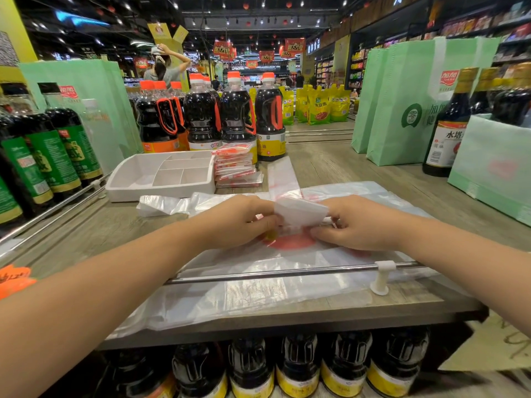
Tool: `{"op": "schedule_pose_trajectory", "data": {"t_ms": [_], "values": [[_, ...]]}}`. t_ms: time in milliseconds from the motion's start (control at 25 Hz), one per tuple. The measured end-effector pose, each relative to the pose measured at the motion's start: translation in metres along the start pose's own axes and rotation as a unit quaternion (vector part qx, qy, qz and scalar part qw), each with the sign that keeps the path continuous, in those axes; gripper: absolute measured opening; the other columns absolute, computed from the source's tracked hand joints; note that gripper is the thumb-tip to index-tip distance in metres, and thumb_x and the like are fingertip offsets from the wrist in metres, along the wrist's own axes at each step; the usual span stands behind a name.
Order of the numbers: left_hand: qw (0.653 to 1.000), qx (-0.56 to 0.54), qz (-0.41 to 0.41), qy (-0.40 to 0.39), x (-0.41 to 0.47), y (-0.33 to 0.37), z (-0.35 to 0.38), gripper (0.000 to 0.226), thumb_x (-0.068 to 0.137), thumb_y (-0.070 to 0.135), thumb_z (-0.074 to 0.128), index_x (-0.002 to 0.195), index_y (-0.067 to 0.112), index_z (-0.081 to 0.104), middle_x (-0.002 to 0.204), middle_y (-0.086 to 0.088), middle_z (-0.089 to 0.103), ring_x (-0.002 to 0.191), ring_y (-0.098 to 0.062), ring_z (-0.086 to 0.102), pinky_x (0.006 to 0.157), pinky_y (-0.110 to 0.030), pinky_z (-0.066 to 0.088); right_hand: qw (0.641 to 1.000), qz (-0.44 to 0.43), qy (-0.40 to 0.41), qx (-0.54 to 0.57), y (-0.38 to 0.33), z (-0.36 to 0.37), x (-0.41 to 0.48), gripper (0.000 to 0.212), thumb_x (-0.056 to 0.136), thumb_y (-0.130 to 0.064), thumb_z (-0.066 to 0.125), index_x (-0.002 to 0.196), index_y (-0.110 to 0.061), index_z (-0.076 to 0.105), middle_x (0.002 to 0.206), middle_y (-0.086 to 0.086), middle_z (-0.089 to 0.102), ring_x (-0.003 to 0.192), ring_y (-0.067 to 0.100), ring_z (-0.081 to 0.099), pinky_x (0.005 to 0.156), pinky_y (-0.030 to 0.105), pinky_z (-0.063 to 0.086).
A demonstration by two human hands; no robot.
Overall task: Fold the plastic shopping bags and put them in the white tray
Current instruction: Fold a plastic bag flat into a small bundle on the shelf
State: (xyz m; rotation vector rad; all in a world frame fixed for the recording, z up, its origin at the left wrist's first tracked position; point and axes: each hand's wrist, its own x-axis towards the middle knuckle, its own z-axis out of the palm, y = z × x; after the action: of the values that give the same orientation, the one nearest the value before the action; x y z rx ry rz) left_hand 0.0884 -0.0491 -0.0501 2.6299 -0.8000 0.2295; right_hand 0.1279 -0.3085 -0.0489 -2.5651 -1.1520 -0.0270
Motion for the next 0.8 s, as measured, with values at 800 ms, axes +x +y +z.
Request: {"op": "schedule_pose_trajectory", "data": {"t_ms": [800], "values": [[0.979, -0.166, -0.113, 0.029, 0.008, -0.008, 0.010, 0.020, 0.101, 0.032, 0.055, 0.116, 0.026, 0.067, 0.104, 0.008, 0.072, 0.097, -0.013, 0.066, 0.095, -0.033, 0.051, 0.980, 0.087, 0.038, 0.172, -0.002, 0.000, 0.014, 0.019, 0.101, -0.041, 0.051, 0.109, -0.035, 0.067, 0.094, 0.002, 0.072, 0.069, 0.018, 0.060, 0.071, 0.035, 0.052]]}}
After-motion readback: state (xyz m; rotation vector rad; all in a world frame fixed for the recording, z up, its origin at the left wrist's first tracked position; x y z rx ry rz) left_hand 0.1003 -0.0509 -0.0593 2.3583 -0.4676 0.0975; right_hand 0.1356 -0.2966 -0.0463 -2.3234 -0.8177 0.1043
